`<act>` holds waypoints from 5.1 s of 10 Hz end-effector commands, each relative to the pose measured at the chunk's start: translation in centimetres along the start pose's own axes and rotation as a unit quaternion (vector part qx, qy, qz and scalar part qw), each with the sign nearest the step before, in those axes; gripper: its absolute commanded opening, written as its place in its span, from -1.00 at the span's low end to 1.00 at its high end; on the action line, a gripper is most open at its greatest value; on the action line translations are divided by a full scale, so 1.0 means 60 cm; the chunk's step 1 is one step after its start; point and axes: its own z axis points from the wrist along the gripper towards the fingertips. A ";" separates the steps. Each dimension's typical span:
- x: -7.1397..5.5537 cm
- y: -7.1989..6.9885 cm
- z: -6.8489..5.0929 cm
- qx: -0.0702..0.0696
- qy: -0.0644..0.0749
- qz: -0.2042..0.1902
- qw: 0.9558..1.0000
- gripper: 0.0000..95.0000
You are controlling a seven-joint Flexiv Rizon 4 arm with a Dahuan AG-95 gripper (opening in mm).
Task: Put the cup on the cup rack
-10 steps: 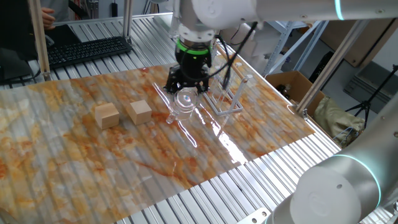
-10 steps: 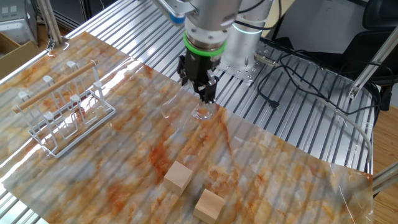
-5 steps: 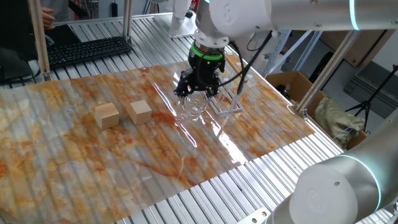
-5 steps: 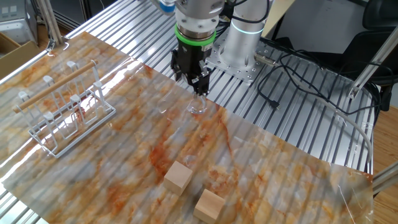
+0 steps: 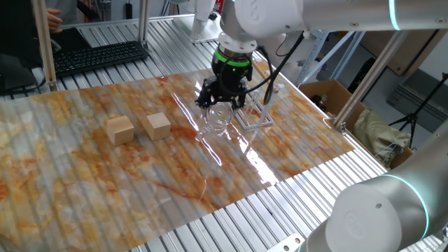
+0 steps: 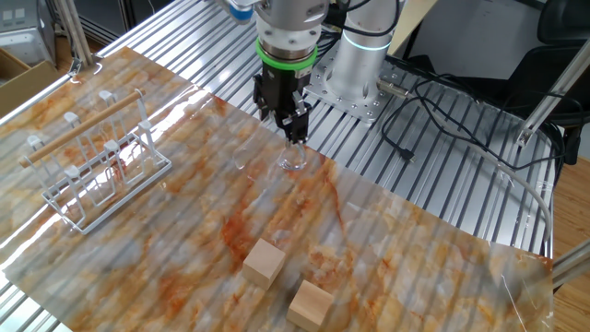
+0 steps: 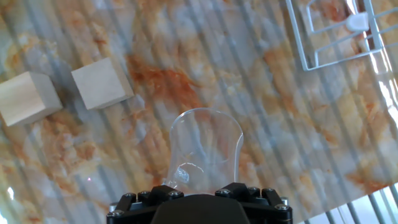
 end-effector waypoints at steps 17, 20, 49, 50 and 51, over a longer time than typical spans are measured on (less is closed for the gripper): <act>0.000 -0.001 -0.002 -0.042 0.004 0.055 0.998 -1.00; 0.000 -0.001 -0.002 -0.045 -0.003 0.044 0.998 -1.00; -0.299 -0.116 -0.057 -0.017 0.018 0.272 0.962 -1.00; -0.307 -0.123 -0.060 -0.019 0.022 0.272 0.962 -1.00; -0.314 -0.131 -0.063 -0.023 0.026 0.270 0.962 -1.00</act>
